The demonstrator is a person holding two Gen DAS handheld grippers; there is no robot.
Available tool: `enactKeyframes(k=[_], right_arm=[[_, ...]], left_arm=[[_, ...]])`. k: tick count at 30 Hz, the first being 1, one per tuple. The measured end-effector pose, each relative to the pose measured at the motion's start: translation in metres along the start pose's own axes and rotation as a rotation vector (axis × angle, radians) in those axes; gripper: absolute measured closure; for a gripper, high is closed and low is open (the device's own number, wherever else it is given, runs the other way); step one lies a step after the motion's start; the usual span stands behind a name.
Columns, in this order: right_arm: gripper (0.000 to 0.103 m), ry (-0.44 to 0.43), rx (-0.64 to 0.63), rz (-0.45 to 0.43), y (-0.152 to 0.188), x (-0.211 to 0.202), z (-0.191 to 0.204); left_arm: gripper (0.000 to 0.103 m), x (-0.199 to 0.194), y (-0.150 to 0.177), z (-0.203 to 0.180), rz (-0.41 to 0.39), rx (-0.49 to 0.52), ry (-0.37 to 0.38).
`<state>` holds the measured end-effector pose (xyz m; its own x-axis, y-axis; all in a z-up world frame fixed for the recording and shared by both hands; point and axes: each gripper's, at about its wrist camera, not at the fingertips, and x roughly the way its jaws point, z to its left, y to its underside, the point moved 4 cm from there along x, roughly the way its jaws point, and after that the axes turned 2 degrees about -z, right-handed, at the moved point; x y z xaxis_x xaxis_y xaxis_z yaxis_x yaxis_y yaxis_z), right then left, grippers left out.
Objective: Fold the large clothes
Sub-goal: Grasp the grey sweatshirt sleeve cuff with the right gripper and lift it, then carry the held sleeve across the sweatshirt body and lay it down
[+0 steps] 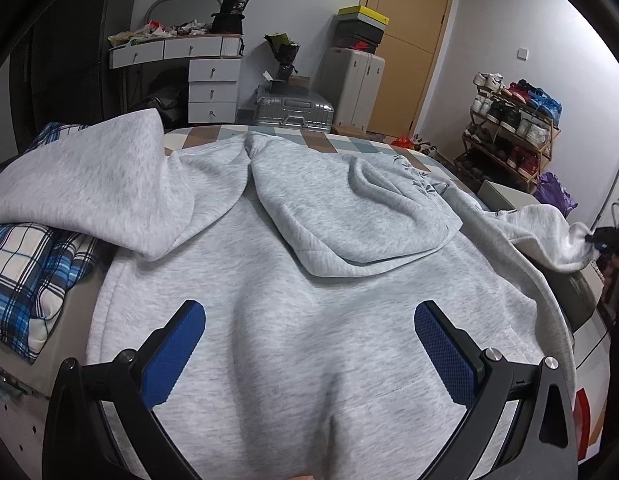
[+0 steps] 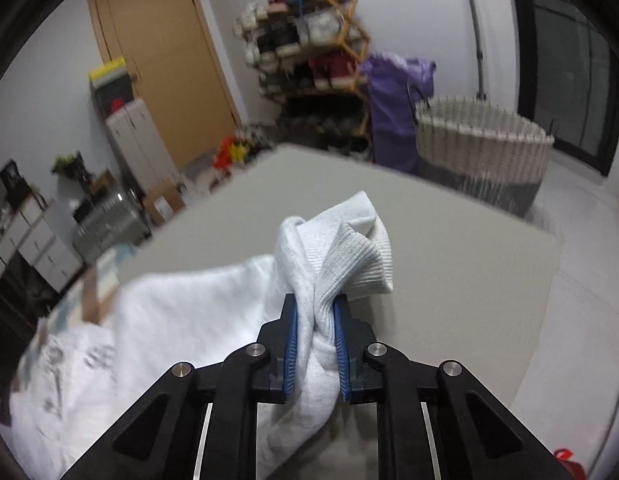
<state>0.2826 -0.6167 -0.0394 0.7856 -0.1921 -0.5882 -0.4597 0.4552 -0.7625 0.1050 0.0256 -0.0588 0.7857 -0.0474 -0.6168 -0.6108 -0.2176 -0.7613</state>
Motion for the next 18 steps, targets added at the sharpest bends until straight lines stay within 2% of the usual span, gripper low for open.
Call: enactKeyframes(k=[3,5,7,9,12,13,14,15,16,17,18], right_arm=[[0.088,-0.113,-0.024,-0.124,-0.028,-0.046,0.043],[0.088,-0.216,-0.079,-0.190,-0.040,-0.080,0.089],[0.088,-0.353,-0.147,-0.216,-0.043,-0.106,0.147],[0.088,-0.531,-0.223,-0.190,-0.031,-0.130,0.220],[0.087,-0.814,-0.368,-0.092,0.020,-0.164,0.334],[0.084,-0.909,-0.419,-0.043,0.043,-0.176,0.364],[0.081,-1.031,-0.485,0.044,0.074,-0.189,0.399],[0.077,-1.157,-0.548,0.155,0.109,-0.201,0.430],[0.062,-1.250,-0.604,0.263,0.139,-0.209,0.452],[0.052,-1.329,-0.673,0.367,0.170,-0.217,0.470],[0.046,-1.362,-0.739,0.409,0.193,-0.221,0.479]], left_arm=[[0.001,-0.002,0.000,0.007,-0.006,-0.012,0.002],[0.001,-0.004,0.000,0.011,-0.015,-0.018,0.001],[0.001,-0.007,-0.001,0.014,-0.025,-0.030,0.003],[0.001,-0.012,-0.002,0.017,-0.038,-0.039,0.002],[0.001,-0.022,-0.003,0.023,-0.062,-0.045,-0.024],[0.001,-0.027,-0.002,0.026,-0.071,-0.049,-0.040],[0.001,-0.030,-0.002,0.030,-0.077,-0.052,-0.054],[0.001,-0.035,-0.001,0.033,-0.084,-0.056,-0.069],[0.001,-0.041,0.001,0.038,-0.093,-0.062,-0.089],[0.001,-0.044,0.002,0.043,-0.099,-0.070,-0.110],[0.001,-0.048,0.004,0.048,-0.105,-0.082,-0.128]])
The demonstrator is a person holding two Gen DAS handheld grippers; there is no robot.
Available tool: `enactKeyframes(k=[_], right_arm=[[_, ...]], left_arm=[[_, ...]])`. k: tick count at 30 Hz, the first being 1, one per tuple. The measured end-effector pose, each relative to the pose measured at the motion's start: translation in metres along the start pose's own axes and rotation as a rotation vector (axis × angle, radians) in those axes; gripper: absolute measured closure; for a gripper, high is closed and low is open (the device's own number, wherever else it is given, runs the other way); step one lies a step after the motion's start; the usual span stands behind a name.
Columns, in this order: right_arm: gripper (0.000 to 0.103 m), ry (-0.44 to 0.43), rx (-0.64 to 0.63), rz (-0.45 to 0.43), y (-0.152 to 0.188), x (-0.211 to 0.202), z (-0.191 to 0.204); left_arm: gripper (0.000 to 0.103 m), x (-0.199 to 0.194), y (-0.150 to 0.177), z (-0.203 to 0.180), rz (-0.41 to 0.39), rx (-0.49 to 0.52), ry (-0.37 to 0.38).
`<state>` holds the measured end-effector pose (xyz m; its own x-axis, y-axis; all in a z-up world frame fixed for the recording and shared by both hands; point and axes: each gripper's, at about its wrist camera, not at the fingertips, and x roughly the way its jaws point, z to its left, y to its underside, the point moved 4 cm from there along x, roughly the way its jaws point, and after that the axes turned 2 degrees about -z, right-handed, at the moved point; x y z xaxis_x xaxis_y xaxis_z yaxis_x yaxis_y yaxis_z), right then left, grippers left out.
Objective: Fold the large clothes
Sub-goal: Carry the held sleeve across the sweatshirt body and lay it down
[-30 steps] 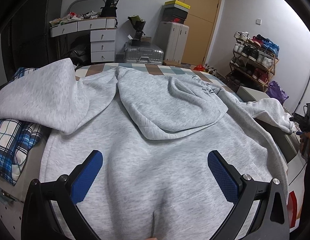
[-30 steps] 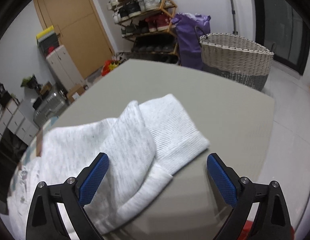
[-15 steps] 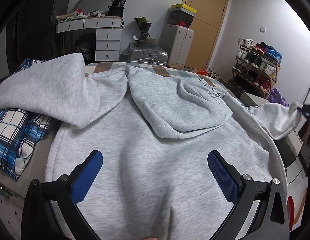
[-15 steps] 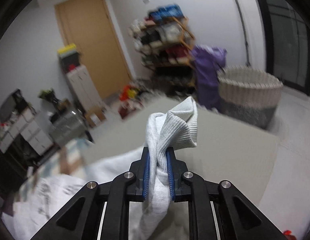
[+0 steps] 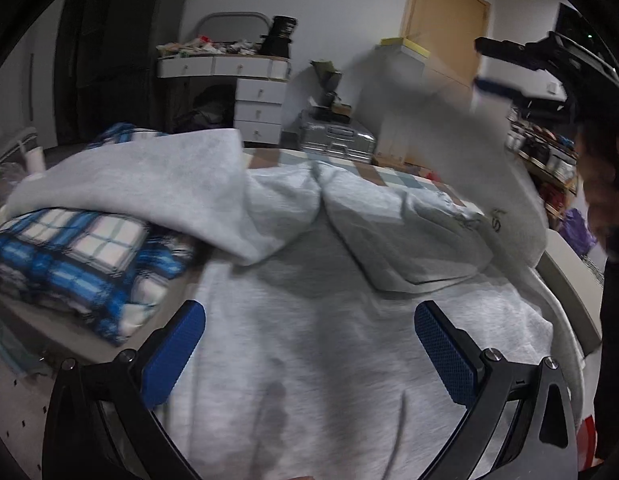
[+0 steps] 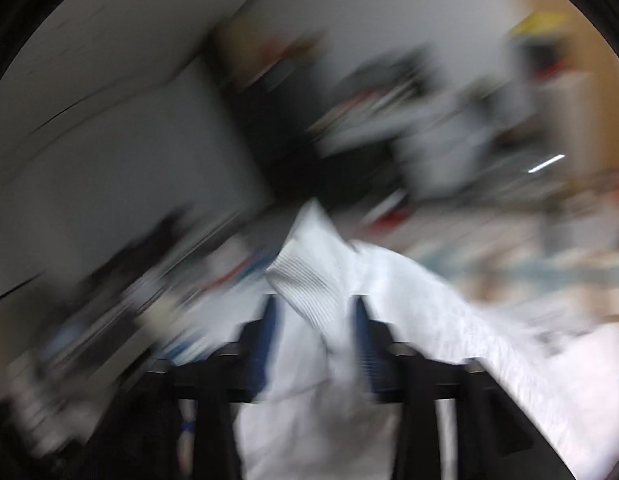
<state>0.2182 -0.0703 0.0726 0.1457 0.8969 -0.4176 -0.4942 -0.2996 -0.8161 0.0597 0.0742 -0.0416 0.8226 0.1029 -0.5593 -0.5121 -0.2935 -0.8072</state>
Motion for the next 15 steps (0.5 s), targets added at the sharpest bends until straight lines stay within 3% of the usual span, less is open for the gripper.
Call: enactKeyframes(k=[2,6,7,11,15], right_arm=[[0.043,0.096,-0.048,0.012,0.011,0.010,-0.004],[0.032,0.429,0.012,-0.004,0.032,-0.023,-0.078],[0.032,0.539,0.050,0.010,0.042,-0.036,-0.105],[0.032,0.824,0.272,0.054,0.087,-0.090,-0.206],[0.031,0.863,0.473,0.082,0.128,-0.110,-0.261]], left_arm=[[0.001,-0.005,0.002,0.013,-0.003,-0.031,-0.022],[0.001,0.001,0.005,0.026,0.002,-0.067,-0.030],[0.001,0.006,0.005,0.026,0.011,-0.073,-0.022],[0.001,0.023,0.000,0.015,0.027,-0.045,0.022],[0.001,0.046,-0.009,-0.003,0.056,0.017,0.052]])
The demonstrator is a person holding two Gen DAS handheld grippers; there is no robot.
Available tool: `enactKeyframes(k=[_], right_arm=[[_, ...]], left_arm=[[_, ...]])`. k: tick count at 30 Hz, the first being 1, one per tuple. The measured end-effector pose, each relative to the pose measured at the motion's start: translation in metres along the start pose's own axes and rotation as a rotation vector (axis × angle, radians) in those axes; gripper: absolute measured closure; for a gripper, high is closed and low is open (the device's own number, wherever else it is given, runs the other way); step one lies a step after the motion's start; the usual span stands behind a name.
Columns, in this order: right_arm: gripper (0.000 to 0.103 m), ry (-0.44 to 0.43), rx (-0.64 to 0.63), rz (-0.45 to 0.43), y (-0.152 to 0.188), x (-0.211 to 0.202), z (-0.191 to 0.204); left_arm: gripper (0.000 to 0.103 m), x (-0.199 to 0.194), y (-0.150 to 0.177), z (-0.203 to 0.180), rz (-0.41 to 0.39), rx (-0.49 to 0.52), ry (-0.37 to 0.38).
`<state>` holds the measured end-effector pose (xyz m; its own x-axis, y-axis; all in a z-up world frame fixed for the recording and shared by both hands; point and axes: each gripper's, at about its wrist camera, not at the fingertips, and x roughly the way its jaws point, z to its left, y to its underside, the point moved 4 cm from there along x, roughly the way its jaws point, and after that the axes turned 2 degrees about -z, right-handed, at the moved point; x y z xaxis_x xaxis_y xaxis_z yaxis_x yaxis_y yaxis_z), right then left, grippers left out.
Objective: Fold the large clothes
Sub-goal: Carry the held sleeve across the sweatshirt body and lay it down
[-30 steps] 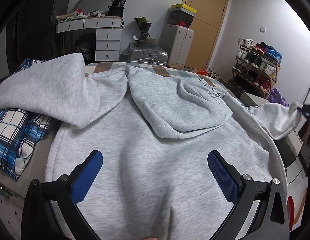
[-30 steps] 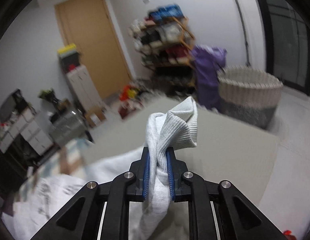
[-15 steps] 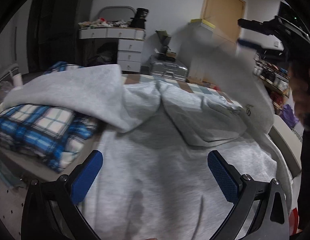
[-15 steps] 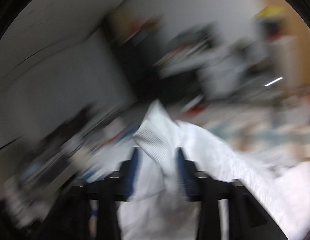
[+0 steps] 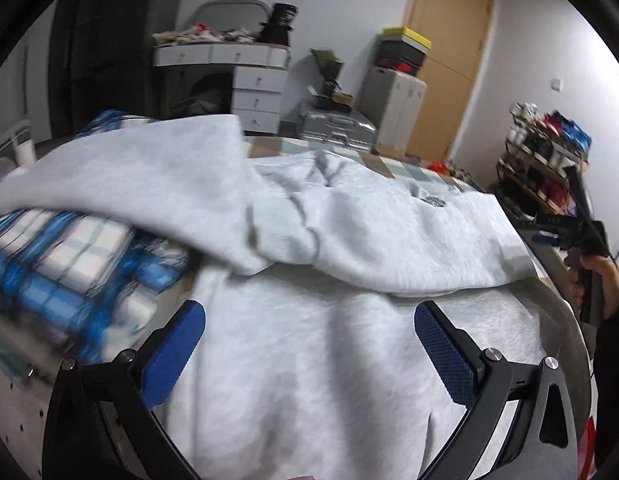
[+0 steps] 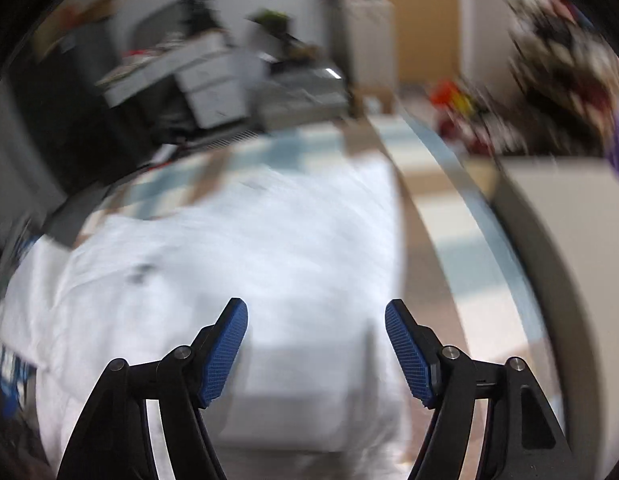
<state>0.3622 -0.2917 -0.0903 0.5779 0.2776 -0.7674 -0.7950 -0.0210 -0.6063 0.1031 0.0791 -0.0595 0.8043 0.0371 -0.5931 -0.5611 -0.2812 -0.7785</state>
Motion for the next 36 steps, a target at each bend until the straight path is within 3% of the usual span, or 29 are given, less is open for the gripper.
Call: enactKeyframes(k=[3,6,7,8,9,10,13,16,20,25,29,32,34,36], right_arm=[[0.031,-0.069,0.072,0.059,-0.001,0.026,-0.018],[0.034,-0.141,0.152,0.127,-0.002,0.049,-0.023],[0.040,-0.148,0.145,0.107,-0.005,0.050,-0.023],[0.051,-0.163,0.117,0.098,-0.008,0.052,-0.019],[0.070,-0.176,0.103,0.112,-0.010,0.052,-0.010],[0.079,-0.177,0.086,0.107,-0.011,0.051,-0.005],[0.091,-0.170,0.020,0.055,-0.016,0.046,-0.002],[0.092,-0.165,0.039,0.001,-0.027,0.046,-0.010],[0.094,-0.163,0.091,-0.004,-0.034,0.057,-0.026],[0.095,-0.137,0.158,-0.033,-0.044,0.062,-0.046],[0.094,-0.170,0.138,0.018,-0.046,0.063,-0.046],[0.082,-0.201,0.121,0.049,-0.042,0.059,-0.046],[0.066,-0.219,0.136,0.063,-0.037,0.054,-0.049],[0.063,-0.224,0.122,0.065,-0.031,0.045,-0.045]], left_arm=[[0.001,0.026,-0.011,-0.010,0.038,0.025,0.028],[0.001,0.061,-0.015,-0.011,0.139,0.042,-0.087],[0.001,0.075,-0.017,-0.010,0.165,0.030,-0.096],[0.001,0.081,-0.017,-0.010,0.179,0.021,-0.087],[0.001,0.090,-0.017,-0.009,0.201,0.002,-0.080],[0.001,0.099,-0.018,-0.007,0.220,-0.024,-0.074],[0.001,0.118,-0.017,-0.004,0.259,-0.064,-0.100],[0.003,0.133,-0.023,-0.008,0.265,-0.047,-0.117],[0.022,0.150,-0.039,-0.019,0.254,-0.019,-0.119],[0.024,0.182,-0.059,-0.028,0.244,0.011,-0.135],[0.024,0.186,-0.061,-0.029,0.264,0.036,-0.142],[0.025,0.170,-0.052,-0.021,0.266,0.031,-0.107],[0.042,0.157,-0.047,-0.019,0.254,0.024,-0.084],[0.059,0.146,-0.046,-0.016,0.246,-0.001,-0.049]])
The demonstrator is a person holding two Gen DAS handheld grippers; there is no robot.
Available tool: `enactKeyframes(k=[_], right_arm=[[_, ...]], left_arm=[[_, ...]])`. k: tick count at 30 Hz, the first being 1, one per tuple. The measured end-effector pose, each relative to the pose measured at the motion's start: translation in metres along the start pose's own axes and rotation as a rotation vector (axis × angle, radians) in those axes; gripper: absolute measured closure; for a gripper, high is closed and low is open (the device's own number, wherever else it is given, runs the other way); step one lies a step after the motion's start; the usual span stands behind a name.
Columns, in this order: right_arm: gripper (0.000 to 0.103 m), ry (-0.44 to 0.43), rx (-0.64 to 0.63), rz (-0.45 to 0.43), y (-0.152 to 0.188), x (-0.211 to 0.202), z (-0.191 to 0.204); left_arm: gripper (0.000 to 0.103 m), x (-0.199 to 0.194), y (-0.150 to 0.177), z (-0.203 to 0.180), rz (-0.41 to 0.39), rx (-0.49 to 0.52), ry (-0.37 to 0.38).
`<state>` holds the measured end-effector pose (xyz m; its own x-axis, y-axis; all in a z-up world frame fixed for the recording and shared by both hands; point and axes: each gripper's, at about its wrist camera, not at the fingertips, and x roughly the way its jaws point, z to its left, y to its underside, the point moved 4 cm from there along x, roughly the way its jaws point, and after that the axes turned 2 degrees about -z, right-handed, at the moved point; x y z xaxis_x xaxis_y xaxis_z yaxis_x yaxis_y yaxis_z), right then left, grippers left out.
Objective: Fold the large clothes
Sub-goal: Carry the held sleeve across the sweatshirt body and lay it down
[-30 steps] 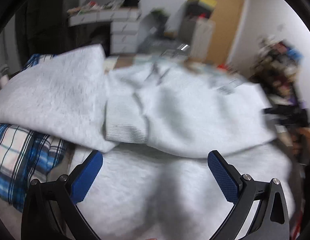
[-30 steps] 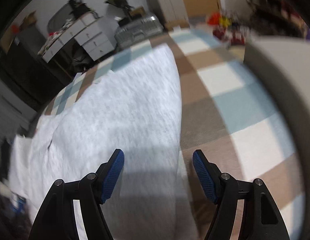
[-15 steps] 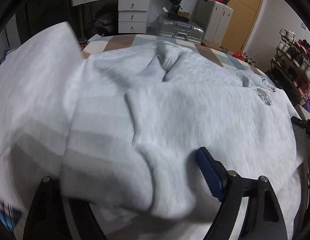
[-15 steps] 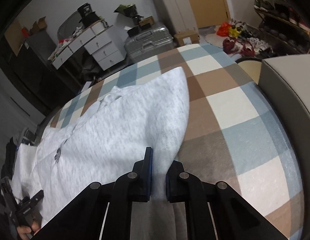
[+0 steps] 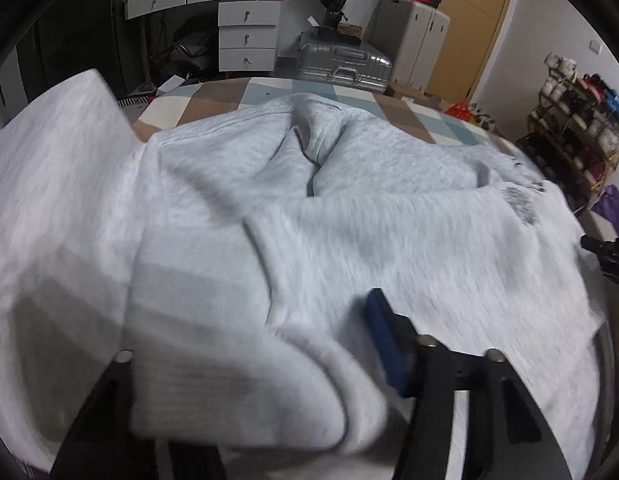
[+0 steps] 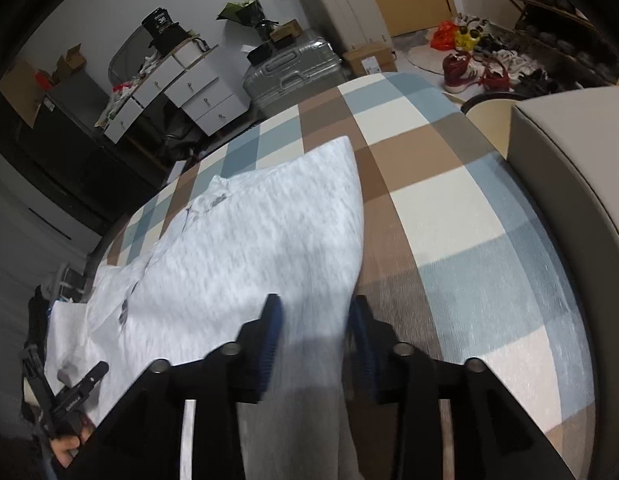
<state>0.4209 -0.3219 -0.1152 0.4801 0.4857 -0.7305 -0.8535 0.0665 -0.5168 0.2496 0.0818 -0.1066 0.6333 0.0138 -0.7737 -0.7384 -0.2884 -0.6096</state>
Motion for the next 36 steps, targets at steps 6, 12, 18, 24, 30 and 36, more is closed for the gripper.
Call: enactKeyframes(k=[6,12,18,24,30,36], right_arm=[[0.037,0.002,-0.122,-0.005,0.019,-0.021,0.033],[0.037,0.060,-0.164,0.085,0.042,-0.009,0.041],[0.035,0.043,-0.128,0.071,0.045,-0.019,0.032],[0.033,0.020,-0.067,0.077,0.046,-0.013,0.024],[0.033,0.022,-0.086,0.070,0.050,-0.014,0.030],[0.052,0.077,-0.048,0.043,0.047,-0.002,0.024]], left_arm=[[0.061,-0.023,0.018,0.022,0.017,-0.083,0.071],[0.057,-0.045,0.037,0.026,0.037,-0.109,0.092],[0.046,-0.084,0.054,0.054,-0.011,-0.140,0.007],[0.045,-0.073,0.056,0.066,0.014,-0.151,-0.052],[0.045,-0.050,0.040,0.064,0.022,-0.141,-0.089],[0.047,-0.034,0.028,0.065,-0.021,-0.180,-0.112]])
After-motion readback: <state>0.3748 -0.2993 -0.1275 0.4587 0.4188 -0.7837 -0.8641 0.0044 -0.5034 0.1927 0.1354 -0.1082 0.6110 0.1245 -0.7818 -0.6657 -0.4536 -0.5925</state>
